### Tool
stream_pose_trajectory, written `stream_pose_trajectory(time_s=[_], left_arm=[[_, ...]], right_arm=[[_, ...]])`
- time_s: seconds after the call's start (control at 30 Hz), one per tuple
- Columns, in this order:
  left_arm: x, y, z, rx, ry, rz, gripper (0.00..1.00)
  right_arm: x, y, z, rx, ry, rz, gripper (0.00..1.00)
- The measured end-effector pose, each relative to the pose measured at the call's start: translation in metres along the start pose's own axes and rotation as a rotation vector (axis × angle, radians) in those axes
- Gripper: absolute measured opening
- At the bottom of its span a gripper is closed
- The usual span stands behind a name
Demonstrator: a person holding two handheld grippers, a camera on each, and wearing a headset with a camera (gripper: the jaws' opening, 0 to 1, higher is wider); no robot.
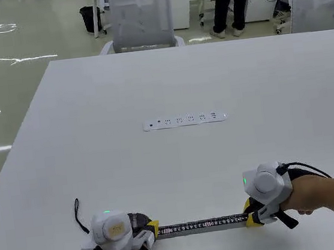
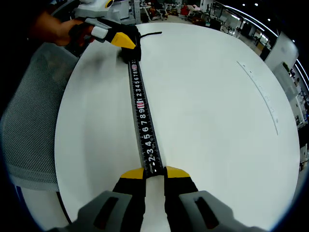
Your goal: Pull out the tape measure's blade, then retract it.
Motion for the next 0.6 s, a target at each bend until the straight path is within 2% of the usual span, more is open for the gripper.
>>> stream_pose_trajectory(time_s=[0.1,0.27,0.6], left_arm=[[0.0007,-0.0009,0.0009,-0.012,-0.033,-0.009,0.61],[0.0009,-0.0013,0.0,-0.04,-0.042,-0.019,0.6],[0.0003,-0.0002,0.0013,-0.042,-0.074,-0.016,0.58]], right_arm=[[-0.0007,0.0006,-0.0007,-0.003,0.0,-0.002,0.13],[-0.001,0.001,-0.0008,-0.003,-0.006,-0.003,0.13],[0.0,-0.0002,-0.0001,-0.005,-0.005,-0.007,0.13]])
Point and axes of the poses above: the centre of the closed fingertips' face, and the gripper's own axes: y roughly backward along the fingers, x roughly to its right, z roughly out of its underside, the point moved 7 cm from there along y, roughly backward along the fingers, and after that the axes turned 2 degrees about -y, right-handed, at the moved point
